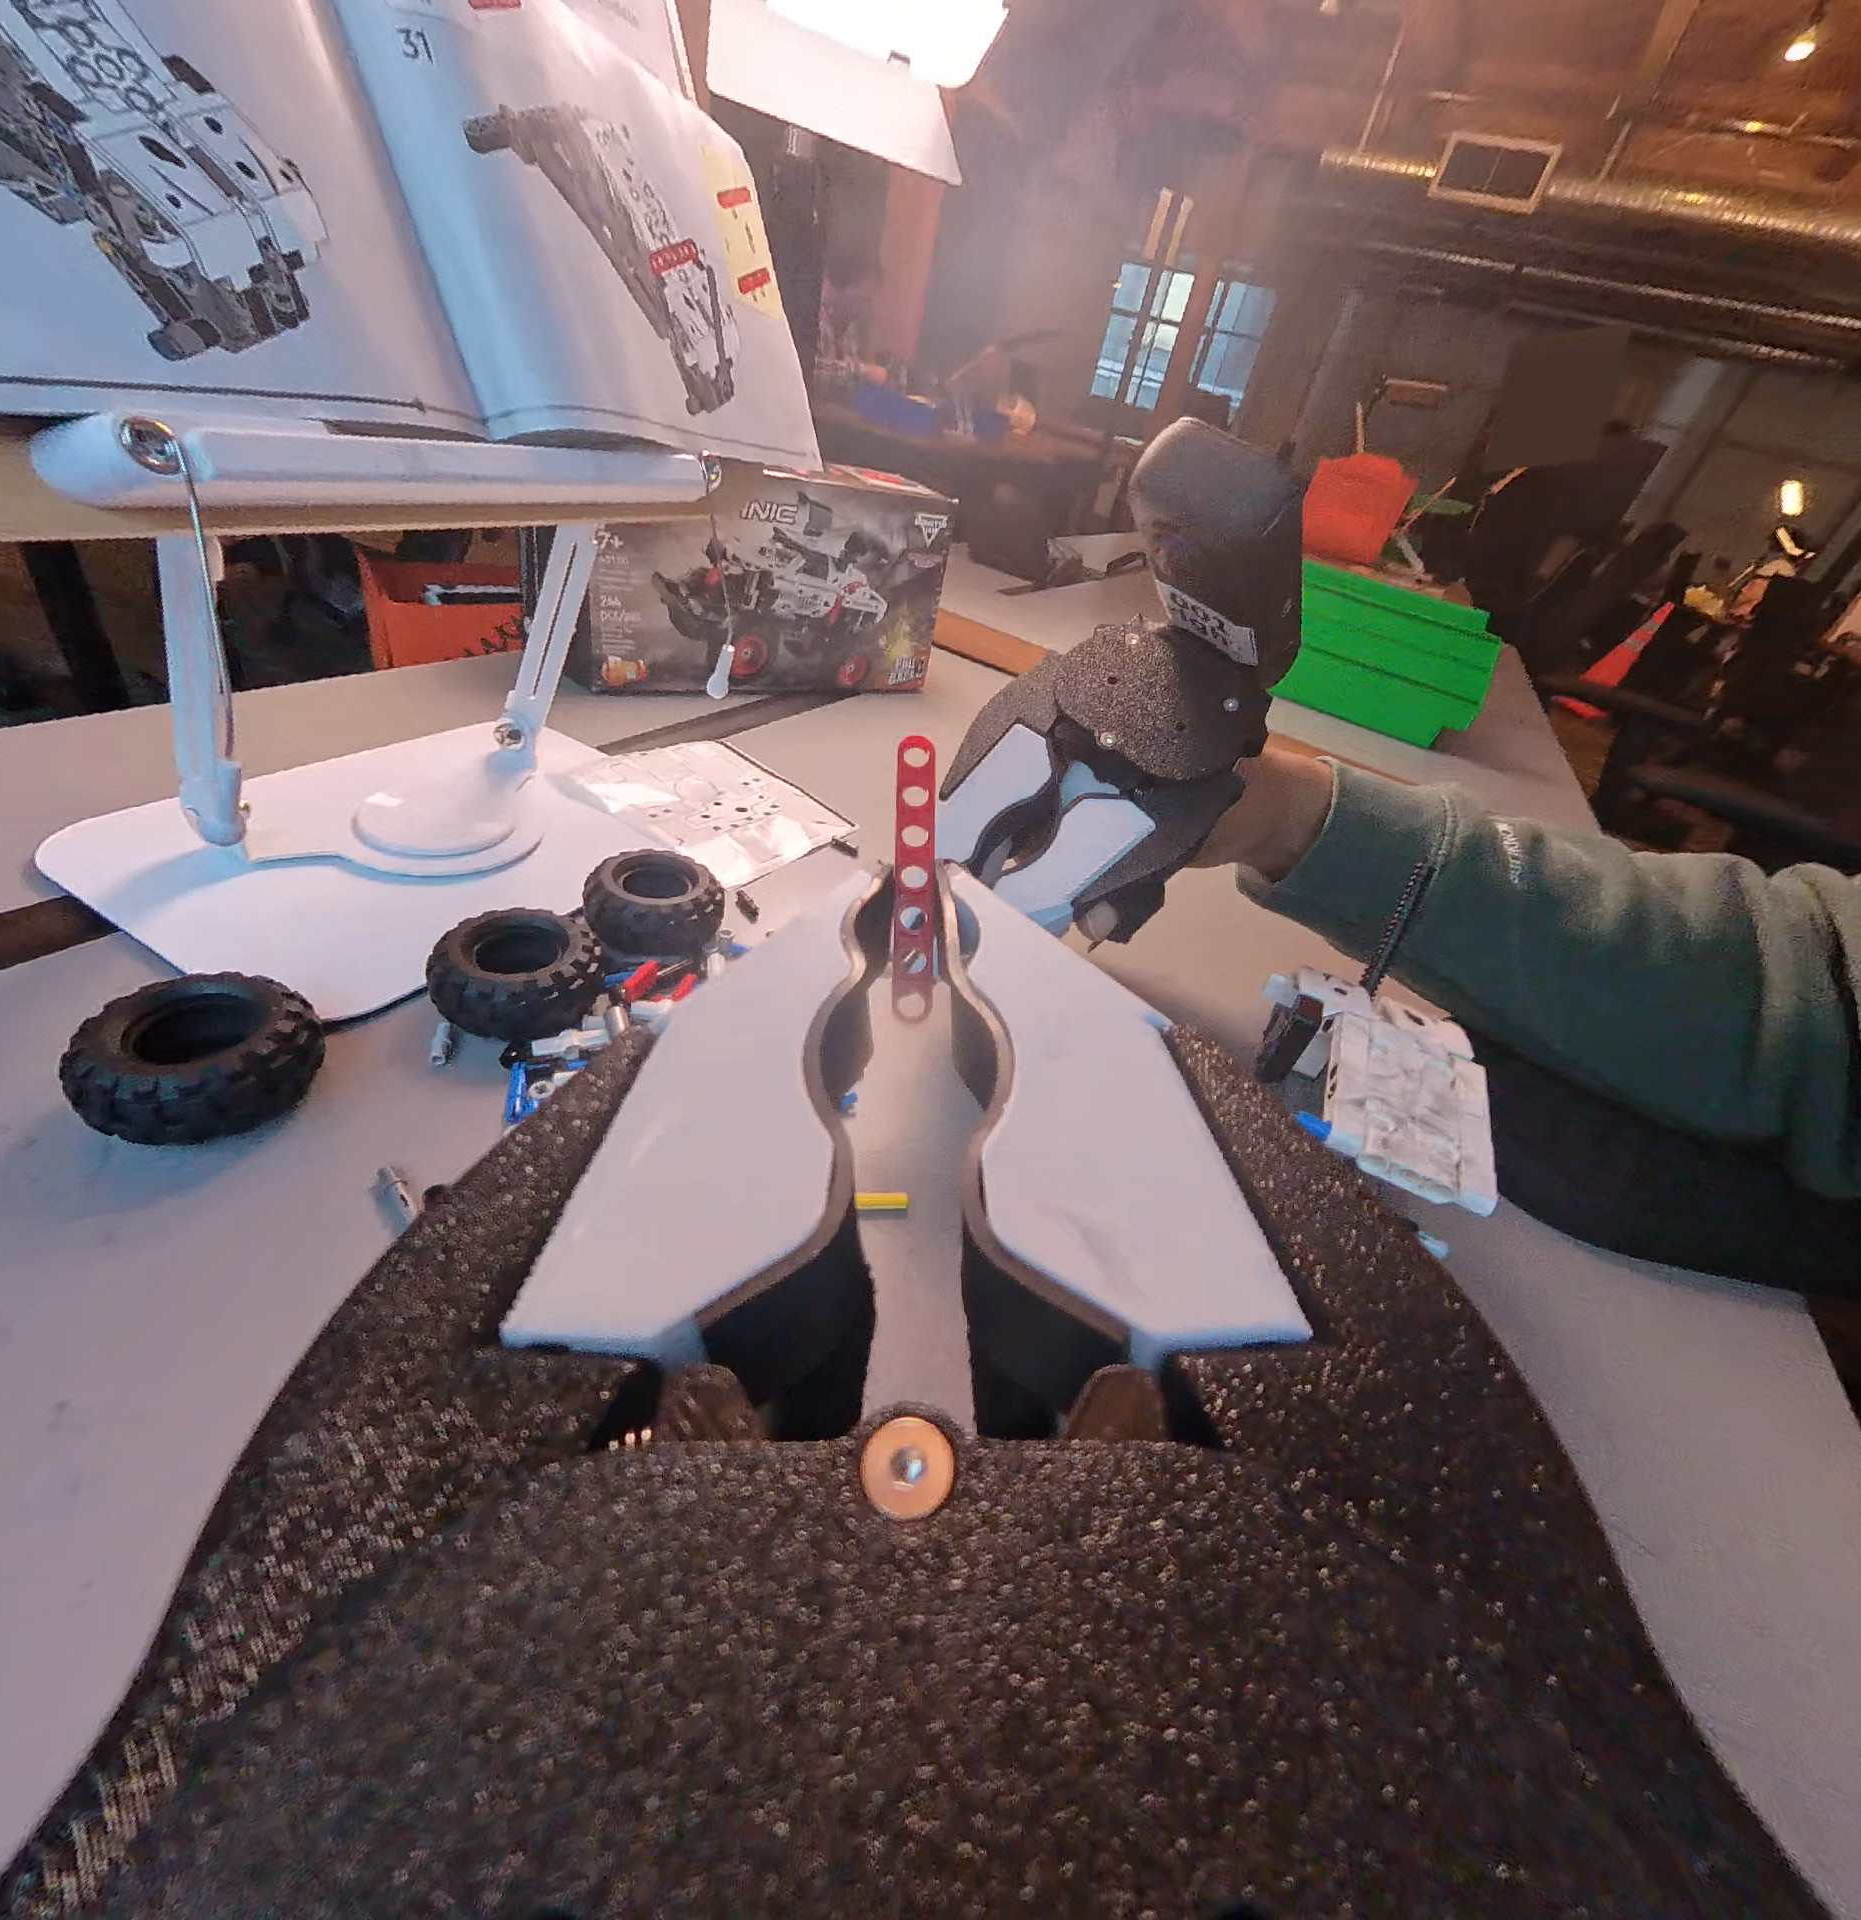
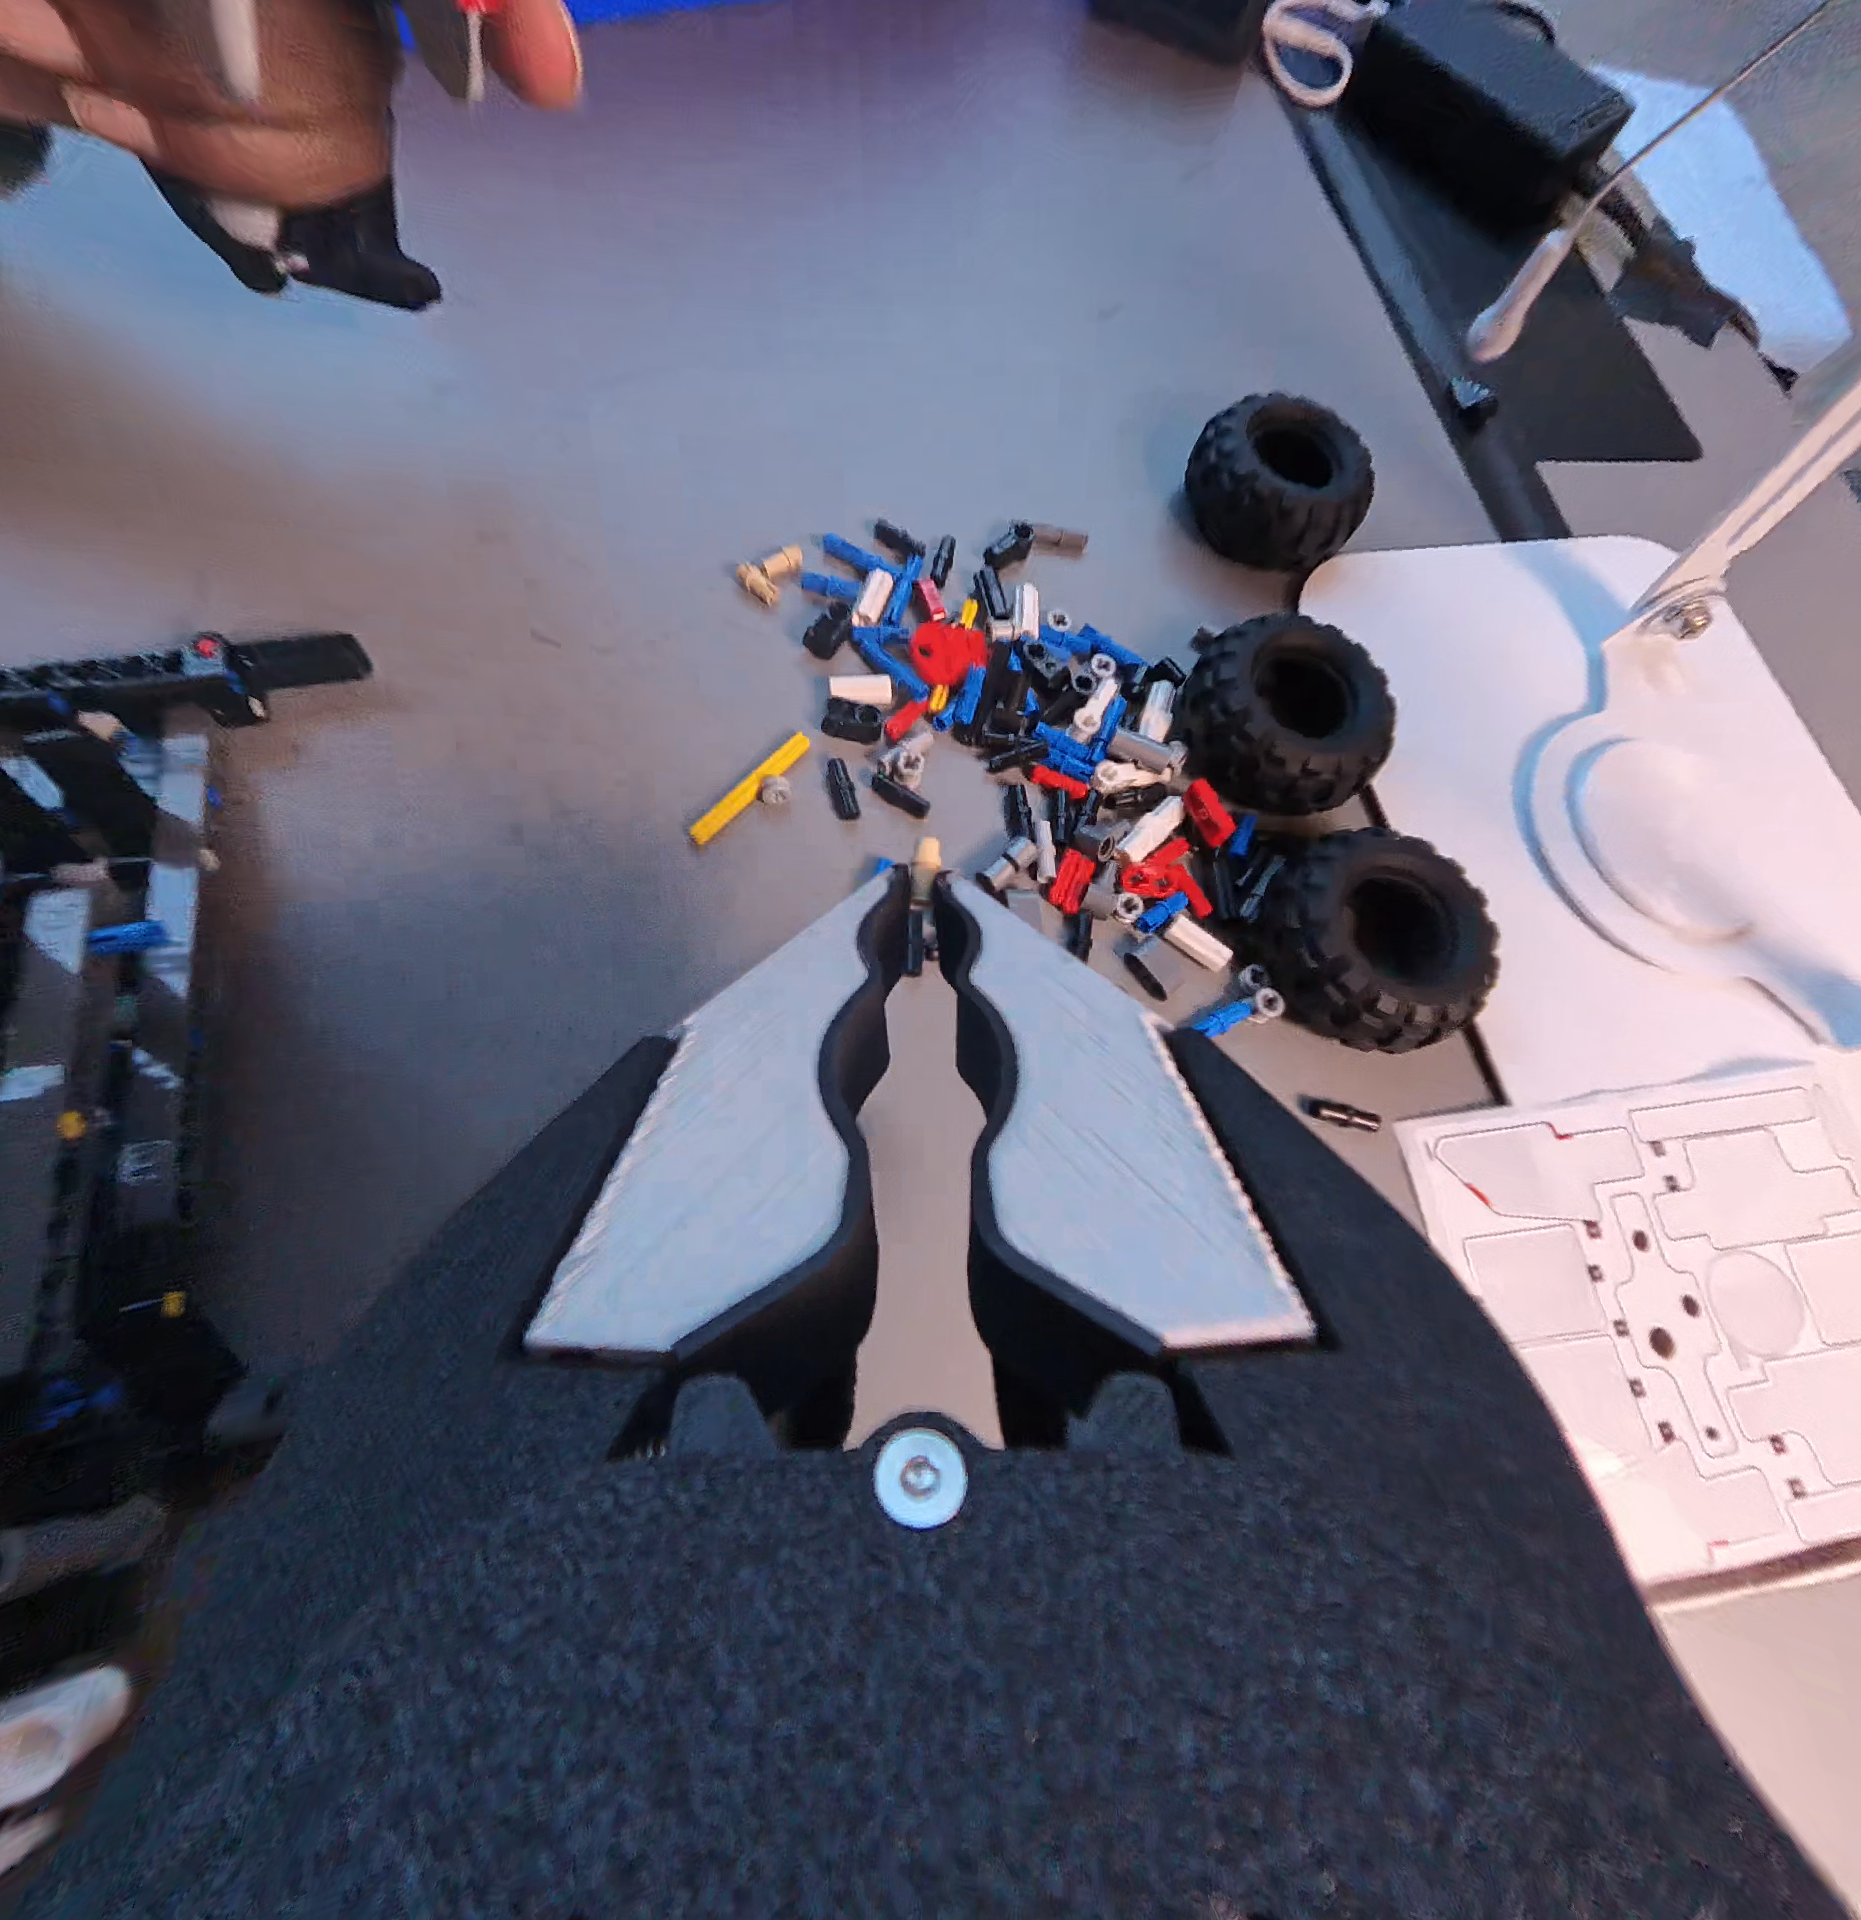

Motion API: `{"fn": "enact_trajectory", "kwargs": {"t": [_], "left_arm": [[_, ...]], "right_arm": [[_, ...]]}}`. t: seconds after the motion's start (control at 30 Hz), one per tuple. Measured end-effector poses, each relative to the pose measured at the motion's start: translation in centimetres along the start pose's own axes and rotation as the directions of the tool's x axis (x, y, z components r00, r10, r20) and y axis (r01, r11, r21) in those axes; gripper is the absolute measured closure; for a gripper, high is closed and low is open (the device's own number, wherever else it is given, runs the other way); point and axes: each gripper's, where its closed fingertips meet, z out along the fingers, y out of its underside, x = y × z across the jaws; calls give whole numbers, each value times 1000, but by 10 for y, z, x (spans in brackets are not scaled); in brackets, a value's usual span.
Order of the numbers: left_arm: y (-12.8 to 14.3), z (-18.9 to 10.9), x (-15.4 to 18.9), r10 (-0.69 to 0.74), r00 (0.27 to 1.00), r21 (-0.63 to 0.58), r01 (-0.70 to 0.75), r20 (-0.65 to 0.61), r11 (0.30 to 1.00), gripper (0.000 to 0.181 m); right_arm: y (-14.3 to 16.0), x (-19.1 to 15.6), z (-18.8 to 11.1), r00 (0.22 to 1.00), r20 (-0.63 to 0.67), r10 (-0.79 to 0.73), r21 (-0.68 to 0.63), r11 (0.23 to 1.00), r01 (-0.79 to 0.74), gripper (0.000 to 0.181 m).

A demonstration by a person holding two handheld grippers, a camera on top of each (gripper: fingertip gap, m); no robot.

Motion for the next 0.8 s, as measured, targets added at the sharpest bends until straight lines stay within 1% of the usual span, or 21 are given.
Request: {"fn": "enact_trajectory", "kwargs": {"t": [0.1, 0.23, 0.33, 0.5, 0.57, 0.63, 0.73, 0.8], "left_arm": [[9, 2, -6, 30, 999, -32, -29, 26, 999, 174], [12, 2, -12, 9, 999, -38, -8, 31, 999, 175], [16, 1, -16, 3, 999, -53, -1, 34, 999, 174], [23, 3, -18, -5, 1000, -76, 6, 22, 997, 174], [25, 4, -17, -3, 1000, -89, 5, 15, 996, 174], [28, 5, -16, 7, 1000, -103, -5, 15, 995, 174], [32, 6, -14, 26, 1000, -124, -25, 11, 992, 174], [34, 7, -13, 35, 999, -135, -33, 9, 990, 174]], "right_arm": [[8, 1, 23, 1000, 12, -22, -53, 998, 23, 176], [12, 2, 36, 999, 27, -38, -92, 995, 40, 166], [10, 4, 39, 999, 25, -31, -80, 996, 33, 161], [8, 11, 37, 999, -20, -38, -60, 998, 37, 141], [11, 13, 38, 998, -37, -47, -80, 996, 44, 130], [15, 13, 40, 997, -47, -57, -106, 993, 52, 123], [18, 12, 41, 998, -44, -46, -133, 990, 40, 119], [17, 12, 38, 999, -39, -30, -132, 991, 25, 112]]}}
